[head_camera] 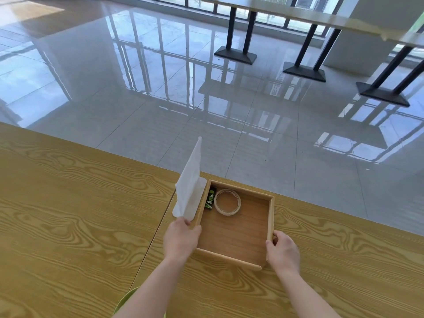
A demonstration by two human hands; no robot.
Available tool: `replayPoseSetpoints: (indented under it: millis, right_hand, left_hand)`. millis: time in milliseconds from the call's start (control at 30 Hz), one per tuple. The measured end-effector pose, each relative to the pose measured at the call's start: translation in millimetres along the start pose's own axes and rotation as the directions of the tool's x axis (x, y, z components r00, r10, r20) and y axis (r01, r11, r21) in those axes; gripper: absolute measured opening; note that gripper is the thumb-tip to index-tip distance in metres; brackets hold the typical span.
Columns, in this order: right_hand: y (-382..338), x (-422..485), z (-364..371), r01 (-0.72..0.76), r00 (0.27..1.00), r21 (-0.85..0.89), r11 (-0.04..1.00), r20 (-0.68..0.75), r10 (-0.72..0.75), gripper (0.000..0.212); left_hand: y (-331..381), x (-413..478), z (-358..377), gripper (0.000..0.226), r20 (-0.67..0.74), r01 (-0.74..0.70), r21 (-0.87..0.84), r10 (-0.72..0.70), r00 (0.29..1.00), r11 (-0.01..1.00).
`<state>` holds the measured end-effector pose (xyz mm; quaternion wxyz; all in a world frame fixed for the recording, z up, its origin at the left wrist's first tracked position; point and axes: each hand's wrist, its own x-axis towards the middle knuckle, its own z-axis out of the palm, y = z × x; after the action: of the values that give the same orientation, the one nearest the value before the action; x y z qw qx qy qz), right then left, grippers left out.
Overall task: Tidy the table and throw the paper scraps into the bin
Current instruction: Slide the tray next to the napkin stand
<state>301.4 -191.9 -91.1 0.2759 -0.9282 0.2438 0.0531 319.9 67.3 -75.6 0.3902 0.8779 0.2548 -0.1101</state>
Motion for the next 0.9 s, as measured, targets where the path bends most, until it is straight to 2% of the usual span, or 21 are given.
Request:
replayPoseSetpoints:
  millis: [67,167,400,900]
  right_hand:
    - [-0.8,0.0,0.9,-0.003,1.0,-0.008,1.0,-0.003,0.003,0.034]
    - [-2.2,0.0,1.8,-0.011,1.0,-0.009,1.0,-0.006,0.011,0.036]
    - [-3.3,2.1,3.5,-0.016,1.0,-0.008,1.0,-0.017,0.016,0.036]
    - [-5.5,3.1,-0.3,-0.041,0.999,0.003,0.999,0.026,0.041,0.037]
  left_hand:
    - [-1.4,-2.4,2.2,0.031,0.069,-0.085,0.162,0.075,0.995,0.983]
    - [-5.1,-2.7,6.5,0.026,0.016,-0.159,0.259,0.16,0.987,0.953]
    - [-8.8,0.3,13.0,0.034,-0.051,-0.189,0.151,0.199,0.979,0.97]
    - [-9.0,1.5,12.1,0.035,-0.031,-0.213,0.159,0.22,0.975,0.964]
